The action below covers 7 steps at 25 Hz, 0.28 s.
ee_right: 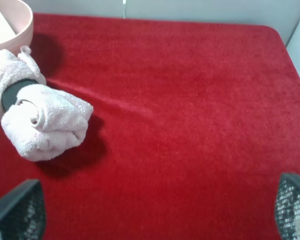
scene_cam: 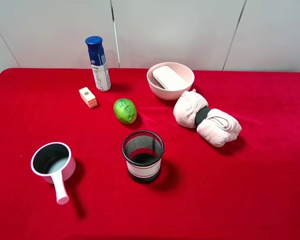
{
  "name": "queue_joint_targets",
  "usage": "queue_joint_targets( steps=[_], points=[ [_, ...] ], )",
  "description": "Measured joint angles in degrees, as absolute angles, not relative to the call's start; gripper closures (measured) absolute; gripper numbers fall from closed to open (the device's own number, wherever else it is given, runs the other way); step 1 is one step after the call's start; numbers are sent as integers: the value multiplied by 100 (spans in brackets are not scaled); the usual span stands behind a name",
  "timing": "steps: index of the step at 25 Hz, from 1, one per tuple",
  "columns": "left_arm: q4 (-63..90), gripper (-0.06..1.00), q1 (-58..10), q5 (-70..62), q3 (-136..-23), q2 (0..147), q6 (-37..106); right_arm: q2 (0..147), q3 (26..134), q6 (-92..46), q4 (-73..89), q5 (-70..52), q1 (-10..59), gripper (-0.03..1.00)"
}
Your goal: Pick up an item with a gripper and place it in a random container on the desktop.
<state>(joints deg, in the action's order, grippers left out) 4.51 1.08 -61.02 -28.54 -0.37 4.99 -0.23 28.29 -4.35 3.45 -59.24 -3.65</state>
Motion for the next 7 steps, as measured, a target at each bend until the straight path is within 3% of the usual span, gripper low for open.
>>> queue_joint_targets(
  steps=[7],
  points=[
    [451, -5, 108, -6102, -2854, -37, 499, -35, 2818, -435, 345, -5916, -365, 27]
  ],
)
